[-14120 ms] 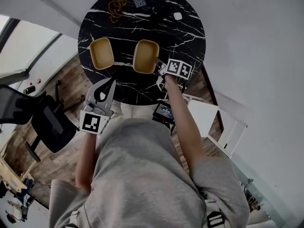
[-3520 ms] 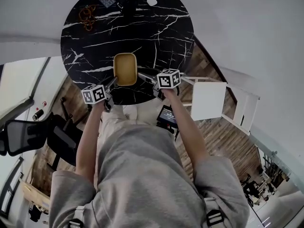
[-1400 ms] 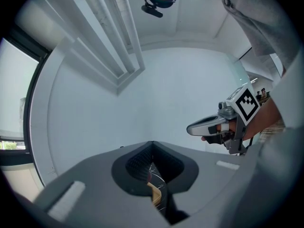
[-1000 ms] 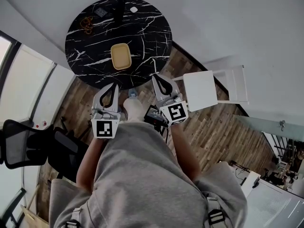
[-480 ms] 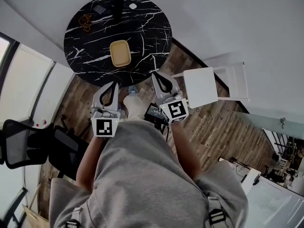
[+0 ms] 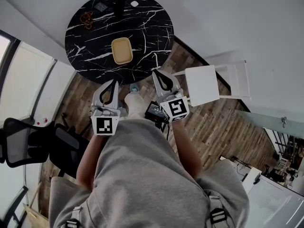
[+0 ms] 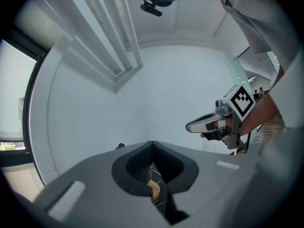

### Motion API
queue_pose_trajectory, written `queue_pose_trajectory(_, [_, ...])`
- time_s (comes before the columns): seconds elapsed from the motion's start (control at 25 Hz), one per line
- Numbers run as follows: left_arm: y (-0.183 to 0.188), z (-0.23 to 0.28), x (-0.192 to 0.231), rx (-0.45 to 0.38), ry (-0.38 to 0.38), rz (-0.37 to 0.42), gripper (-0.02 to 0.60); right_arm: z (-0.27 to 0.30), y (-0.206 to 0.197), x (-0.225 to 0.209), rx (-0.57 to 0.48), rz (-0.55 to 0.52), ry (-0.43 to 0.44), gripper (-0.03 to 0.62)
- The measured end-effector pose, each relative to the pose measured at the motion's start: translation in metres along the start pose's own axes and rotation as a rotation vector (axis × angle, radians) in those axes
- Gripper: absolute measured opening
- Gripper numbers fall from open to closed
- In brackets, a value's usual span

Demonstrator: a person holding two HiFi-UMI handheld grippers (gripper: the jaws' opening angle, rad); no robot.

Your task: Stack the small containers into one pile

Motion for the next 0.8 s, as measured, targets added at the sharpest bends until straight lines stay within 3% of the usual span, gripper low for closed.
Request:
queue_pose_trajectory(0.52, [-0.006, -0.006, 0.018, -0.001, 0.043, -0.036, 0.000, 0.009, 0.004, 0.012, 0.010, -0.012, 0.037, 0.012])
queue_pose_trajectory(0.8, [-0.005, -0.005, 0.052, 0.000, 0.110, -0.047, 0.000, 0.014, 0.023, 0.027, -0.006, -0.065, 0.103, 0.012])
Point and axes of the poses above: the fingertips, and each gripper's own axes: z forward along the fingers, x to its left, y out of its top, the point moved 2 cm from there along -z, backward along the fingers, and after that the axes turned 9 degrees about x, right-handed, at the moved point
